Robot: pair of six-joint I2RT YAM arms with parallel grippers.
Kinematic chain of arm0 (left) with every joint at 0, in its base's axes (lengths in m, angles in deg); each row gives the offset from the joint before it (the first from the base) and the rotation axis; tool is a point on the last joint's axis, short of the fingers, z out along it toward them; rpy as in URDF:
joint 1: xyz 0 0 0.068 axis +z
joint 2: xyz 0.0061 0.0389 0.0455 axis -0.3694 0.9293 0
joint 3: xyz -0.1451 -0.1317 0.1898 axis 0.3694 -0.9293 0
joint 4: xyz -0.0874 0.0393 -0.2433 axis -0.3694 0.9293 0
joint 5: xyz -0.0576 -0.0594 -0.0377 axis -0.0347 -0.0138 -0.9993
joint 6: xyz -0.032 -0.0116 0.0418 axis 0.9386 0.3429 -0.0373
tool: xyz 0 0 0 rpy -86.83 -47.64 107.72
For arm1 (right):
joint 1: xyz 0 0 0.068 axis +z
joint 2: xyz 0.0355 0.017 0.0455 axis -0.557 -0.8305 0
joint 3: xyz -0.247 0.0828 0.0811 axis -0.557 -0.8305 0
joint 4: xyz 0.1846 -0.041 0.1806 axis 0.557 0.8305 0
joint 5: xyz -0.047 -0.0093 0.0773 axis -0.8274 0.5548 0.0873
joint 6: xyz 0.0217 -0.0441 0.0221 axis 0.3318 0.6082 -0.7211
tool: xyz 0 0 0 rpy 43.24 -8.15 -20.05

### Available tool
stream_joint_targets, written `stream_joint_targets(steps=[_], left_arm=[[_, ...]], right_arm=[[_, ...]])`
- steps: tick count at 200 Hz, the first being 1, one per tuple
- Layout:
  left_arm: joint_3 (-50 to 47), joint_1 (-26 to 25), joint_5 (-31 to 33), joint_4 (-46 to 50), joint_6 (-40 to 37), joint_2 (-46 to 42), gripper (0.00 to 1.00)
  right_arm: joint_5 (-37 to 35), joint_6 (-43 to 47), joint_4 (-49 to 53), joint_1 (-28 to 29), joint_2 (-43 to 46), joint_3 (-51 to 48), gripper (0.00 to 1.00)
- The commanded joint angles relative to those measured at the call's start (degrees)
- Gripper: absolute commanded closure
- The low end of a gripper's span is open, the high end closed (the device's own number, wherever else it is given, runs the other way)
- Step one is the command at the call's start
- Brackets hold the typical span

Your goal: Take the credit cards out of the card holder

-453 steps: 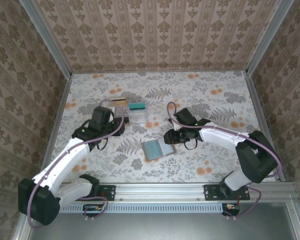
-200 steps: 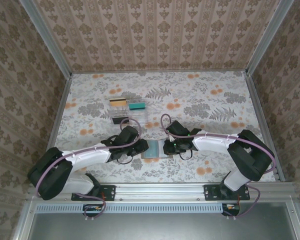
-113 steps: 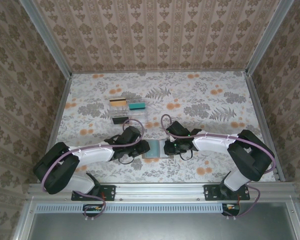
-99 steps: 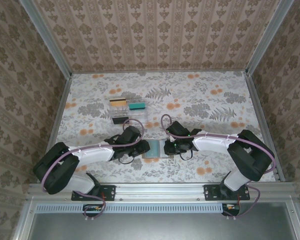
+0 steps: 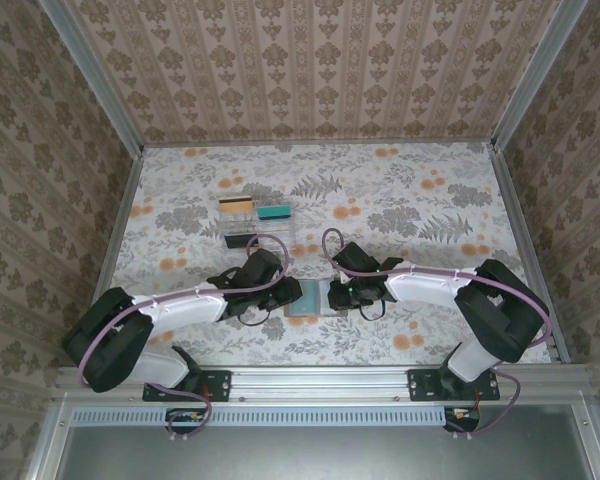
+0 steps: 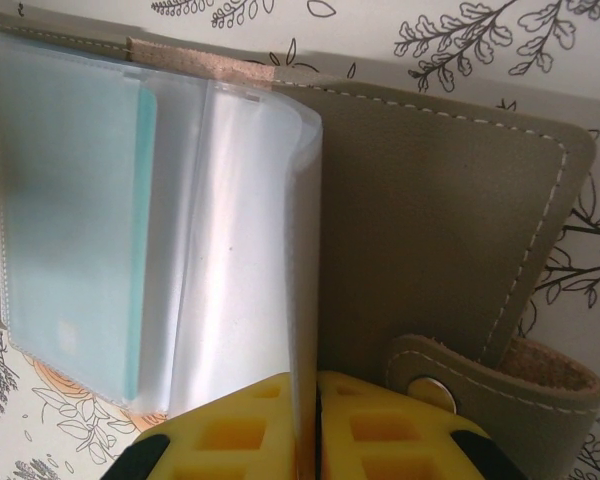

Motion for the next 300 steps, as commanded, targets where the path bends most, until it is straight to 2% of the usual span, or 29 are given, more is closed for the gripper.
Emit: stream_joint_targets(steps=[1, 87, 126, 184, 213, 256, 300], left_arm=[[1.5, -0.5, -0.4, 1.8, -1.4, 1.3, 0.67], [1.7, -0.9, -3.2, -1.4, -1.5, 4.9, 0.67], [1.0, -0.8, -5.6, -6.3, -1.7, 4.9, 0.55], [1.2, -0.8, -8.1, -9.2, -2.2, 5.4, 0.49], [1.0, -0.7, -6.2, -6.3, -1.9, 4.0, 0.5], [-0.1, -0.6, 1.3, 1.0, -1.9, -2.1, 0.52], [-0.5, -0.4, -0.6, 0.3, -1.9, -0.2, 0.52]], right_arm=[[-0.7, -0.4, -0.1, 0.4, -0.2, -0.3, 0.87], [-0.5, -0.6, -0.2, 0.4, -0.4, -0.4, 0.87], [-0.4, -0.6, -0.3, 0.4, -0.5, -0.4, 0.87], [-0.4, -0.6, -0.4, 0.4, -0.7, -0.5, 0.87], [-0.7, -0.6, -0.1, 0.4, -0.4, -0.5, 0.87], [-0.4, -0.7, -0.4, 0.4, -0.8, -0.6, 0.87], [-0.2, -0.5, -0.5, 0.4, -1.6, 0.0, 0.87]])
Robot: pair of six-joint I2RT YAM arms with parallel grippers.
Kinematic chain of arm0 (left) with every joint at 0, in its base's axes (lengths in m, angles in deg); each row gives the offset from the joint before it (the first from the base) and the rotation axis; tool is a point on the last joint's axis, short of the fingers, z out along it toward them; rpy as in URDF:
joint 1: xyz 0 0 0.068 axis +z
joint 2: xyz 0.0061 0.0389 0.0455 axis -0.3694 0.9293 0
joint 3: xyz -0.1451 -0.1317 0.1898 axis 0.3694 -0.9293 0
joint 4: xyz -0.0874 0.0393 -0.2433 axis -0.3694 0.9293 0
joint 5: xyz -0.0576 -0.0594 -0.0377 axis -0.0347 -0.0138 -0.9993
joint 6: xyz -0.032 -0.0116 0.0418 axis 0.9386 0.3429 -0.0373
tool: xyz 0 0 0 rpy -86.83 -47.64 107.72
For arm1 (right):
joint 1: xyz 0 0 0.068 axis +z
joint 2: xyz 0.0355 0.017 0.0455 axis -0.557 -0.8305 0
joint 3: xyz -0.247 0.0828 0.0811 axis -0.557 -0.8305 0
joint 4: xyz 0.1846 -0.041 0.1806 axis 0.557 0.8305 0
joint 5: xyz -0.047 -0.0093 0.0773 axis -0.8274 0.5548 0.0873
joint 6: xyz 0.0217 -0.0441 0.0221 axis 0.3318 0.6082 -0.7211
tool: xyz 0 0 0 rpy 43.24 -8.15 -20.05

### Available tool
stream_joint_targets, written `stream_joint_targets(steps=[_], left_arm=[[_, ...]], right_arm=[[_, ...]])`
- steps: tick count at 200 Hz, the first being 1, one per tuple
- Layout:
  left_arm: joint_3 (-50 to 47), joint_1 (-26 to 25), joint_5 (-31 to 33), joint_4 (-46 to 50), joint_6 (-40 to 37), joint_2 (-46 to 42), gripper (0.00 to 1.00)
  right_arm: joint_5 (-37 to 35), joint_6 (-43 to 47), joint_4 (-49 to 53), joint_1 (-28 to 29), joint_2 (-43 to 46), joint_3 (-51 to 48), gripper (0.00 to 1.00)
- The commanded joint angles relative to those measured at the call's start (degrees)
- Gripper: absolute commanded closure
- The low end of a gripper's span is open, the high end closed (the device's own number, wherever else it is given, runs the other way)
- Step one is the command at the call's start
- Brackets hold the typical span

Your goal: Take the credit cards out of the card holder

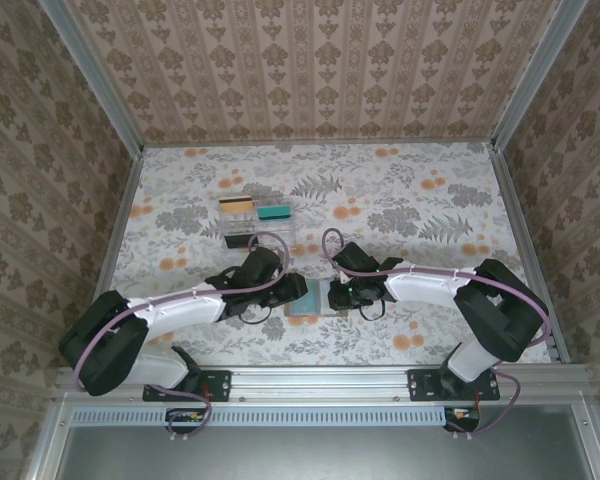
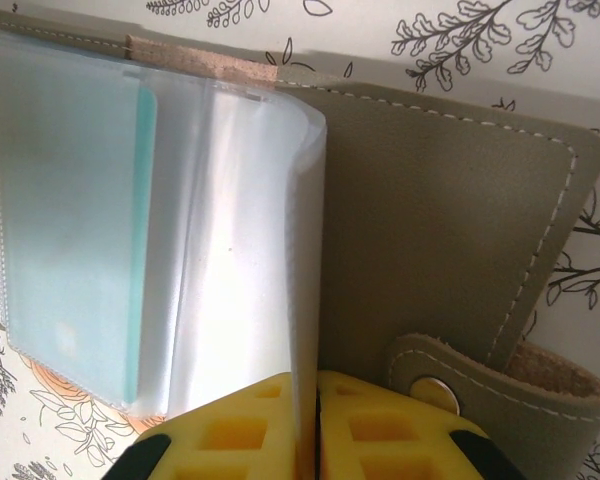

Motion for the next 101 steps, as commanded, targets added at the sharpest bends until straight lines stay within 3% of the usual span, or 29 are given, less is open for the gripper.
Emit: stream_joint_targets(steps=[1, 101], left_arm=[[-0.8, 0.0, 0.1, 1.2, -0.8, 1.4, 0.52], [0.9, 0.0, -3.8, -1.1, -1.6, 6.9, 0.54]], right_arm=[[-0.2, -0.3, -0.4, 0.4, -1.3, 0.0, 0.87], [0.1, -0.2, -0.1, 0.4, -1.6, 0.3, 0.87]])
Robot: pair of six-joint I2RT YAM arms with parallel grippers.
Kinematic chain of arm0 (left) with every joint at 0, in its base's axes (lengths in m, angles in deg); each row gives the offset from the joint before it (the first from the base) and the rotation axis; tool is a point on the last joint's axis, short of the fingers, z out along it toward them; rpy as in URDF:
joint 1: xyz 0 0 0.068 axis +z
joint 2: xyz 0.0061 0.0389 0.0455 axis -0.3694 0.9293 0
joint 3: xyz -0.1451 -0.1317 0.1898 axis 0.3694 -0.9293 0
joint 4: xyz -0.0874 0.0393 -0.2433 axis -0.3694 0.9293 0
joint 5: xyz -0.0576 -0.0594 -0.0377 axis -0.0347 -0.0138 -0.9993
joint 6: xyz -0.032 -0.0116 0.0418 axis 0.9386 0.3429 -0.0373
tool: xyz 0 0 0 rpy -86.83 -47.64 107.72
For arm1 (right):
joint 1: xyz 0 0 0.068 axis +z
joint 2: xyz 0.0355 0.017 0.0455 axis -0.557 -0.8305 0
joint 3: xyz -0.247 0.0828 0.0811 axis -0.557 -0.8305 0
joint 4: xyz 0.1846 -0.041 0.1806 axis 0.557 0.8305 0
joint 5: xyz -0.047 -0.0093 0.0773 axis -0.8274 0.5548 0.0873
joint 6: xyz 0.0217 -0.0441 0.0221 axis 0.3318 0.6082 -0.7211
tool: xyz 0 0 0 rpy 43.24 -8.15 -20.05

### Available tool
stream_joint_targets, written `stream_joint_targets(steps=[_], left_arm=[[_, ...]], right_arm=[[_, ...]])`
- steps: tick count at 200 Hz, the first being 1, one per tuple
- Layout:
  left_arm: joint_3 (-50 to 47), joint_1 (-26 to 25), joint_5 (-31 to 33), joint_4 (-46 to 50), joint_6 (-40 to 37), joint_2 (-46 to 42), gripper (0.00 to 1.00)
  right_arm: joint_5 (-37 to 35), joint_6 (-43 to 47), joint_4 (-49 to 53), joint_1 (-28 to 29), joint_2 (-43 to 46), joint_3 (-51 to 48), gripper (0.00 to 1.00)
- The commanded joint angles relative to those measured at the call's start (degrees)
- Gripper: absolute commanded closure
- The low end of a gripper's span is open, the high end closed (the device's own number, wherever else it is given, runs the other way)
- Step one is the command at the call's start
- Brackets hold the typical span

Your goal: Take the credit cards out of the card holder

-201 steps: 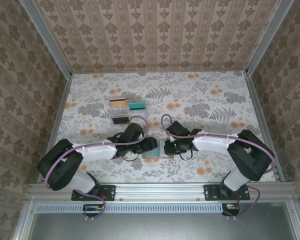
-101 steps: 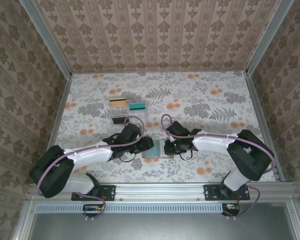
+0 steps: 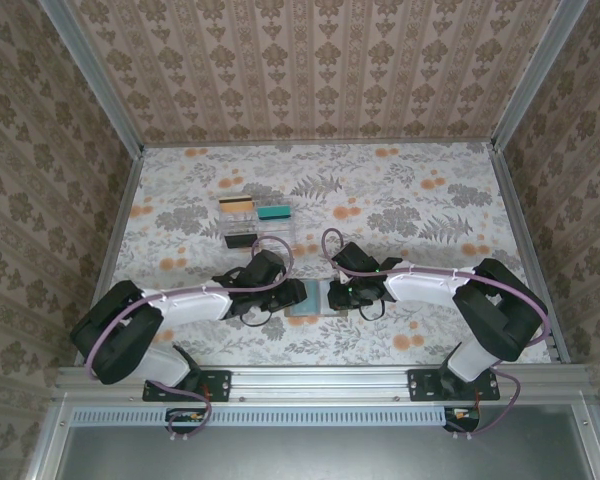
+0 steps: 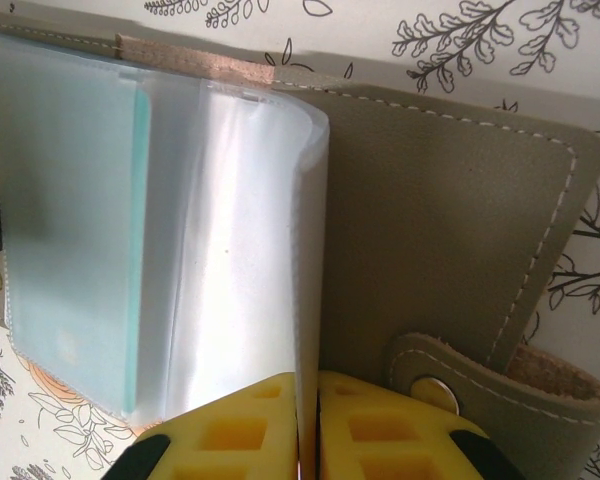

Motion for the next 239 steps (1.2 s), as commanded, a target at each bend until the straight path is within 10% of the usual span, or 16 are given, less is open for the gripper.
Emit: stream_joint_targets(steps=[1, 57, 142, 239], left_arm=[[0.9, -0.1, -2.7, -1.0, -1.6, 2.0, 0.54], [2.3, -0.6, -5.7, -4.2, -3.6, 2.9, 0.52], [2.9, -1.1, -6.8, -5.3, -5.0, 2.6, 0.18], [2.6, -1.1, -7.2, -5.1, -4.9, 2.9, 0.06]], right_arm=[[0.1, -0.1, 0.1, 0.4, -1.5, 0.3, 0.87], [0.0, -0.1, 0.1, 0.4, -1.7, 0.5, 0.87], [-0.1, -0.1, 0.0, 0.4, -1.9, 0.5, 0.86], [-3.5, 0.2, 4.7, -2.6, 6.3, -0.7, 0.55]])
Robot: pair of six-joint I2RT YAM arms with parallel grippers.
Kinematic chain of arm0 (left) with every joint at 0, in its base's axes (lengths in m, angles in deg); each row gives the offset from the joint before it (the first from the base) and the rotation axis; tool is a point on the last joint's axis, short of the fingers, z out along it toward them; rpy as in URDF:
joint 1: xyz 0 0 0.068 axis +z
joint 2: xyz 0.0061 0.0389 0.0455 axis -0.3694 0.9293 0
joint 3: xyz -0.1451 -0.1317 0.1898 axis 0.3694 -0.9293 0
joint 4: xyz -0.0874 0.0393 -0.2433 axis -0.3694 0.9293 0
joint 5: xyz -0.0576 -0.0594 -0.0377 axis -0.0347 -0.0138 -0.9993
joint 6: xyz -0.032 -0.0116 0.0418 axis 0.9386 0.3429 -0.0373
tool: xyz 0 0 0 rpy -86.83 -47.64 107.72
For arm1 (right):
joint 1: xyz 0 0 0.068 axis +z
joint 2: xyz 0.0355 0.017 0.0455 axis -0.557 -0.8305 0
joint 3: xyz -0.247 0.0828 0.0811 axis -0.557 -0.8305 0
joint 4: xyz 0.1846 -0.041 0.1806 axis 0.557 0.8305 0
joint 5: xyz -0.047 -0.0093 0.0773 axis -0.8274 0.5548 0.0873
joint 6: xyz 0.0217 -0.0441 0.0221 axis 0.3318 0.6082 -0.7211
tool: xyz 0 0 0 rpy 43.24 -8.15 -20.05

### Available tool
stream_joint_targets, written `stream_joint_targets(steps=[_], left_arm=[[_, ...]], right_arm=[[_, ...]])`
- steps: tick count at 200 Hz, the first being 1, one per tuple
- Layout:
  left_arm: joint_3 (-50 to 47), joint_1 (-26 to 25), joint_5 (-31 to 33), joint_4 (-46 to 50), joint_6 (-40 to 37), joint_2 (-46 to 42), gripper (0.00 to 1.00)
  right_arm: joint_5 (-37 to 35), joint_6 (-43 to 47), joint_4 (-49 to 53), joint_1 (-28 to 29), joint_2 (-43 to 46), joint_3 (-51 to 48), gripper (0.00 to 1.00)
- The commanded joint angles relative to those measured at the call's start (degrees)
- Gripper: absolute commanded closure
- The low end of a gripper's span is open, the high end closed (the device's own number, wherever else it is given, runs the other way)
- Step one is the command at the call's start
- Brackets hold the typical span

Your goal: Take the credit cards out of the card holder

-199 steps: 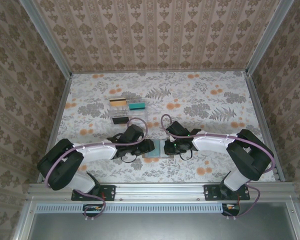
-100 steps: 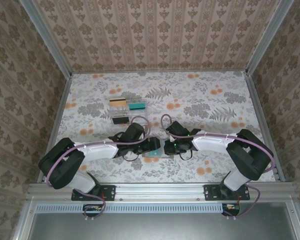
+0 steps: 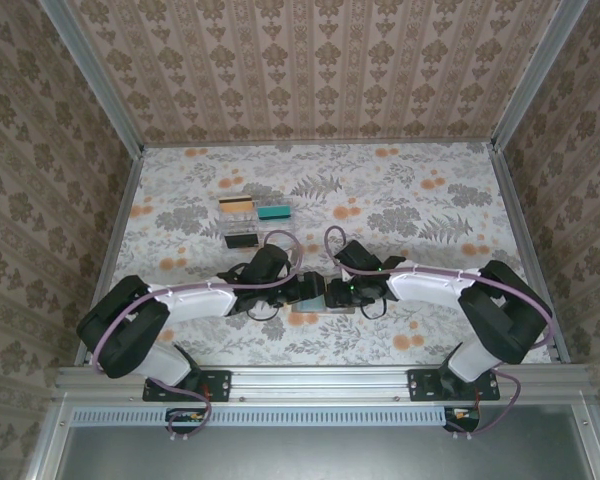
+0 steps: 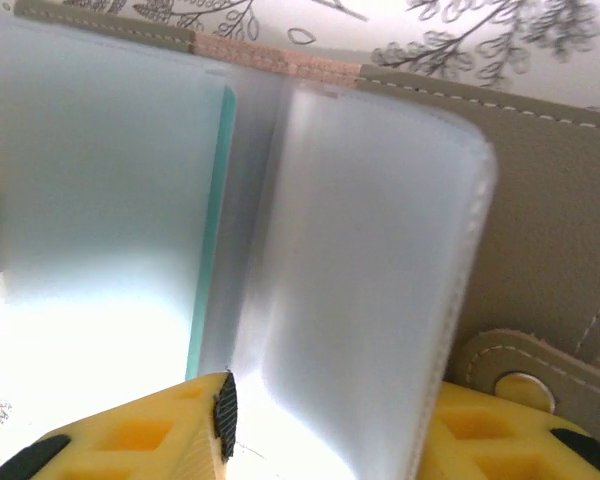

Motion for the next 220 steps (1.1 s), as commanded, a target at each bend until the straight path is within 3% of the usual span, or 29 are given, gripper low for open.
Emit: stream_joint_targets(steps=[1, 44, 137, 220], left_arm=[[0.5, -0.6, -0.7, 1.2, -0.6, 0.6, 0.06], [0.9, -0.7, -0.5, 1.3, -0.9, 0.6, 0.09], [2.9, -1.1, -2.3, 1.9, -1.9, 2.5, 0.12], [4.3, -1.2, -4.5, 0.6, -2.3, 5.2, 0.12]], right_arm=[[-2.4, 0.4, 3.2, -1.5, 4.4, -0.9, 0.55], [-2.7, 1.0, 5.0, -3.8, 10.1, -2.9, 0.54], [-0.6, 1.1, 0.1, -3.7, 0.9, -4.2, 0.81], [0.3, 0.7, -0.7, -3.3, -0.3, -4.2, 0.81]])
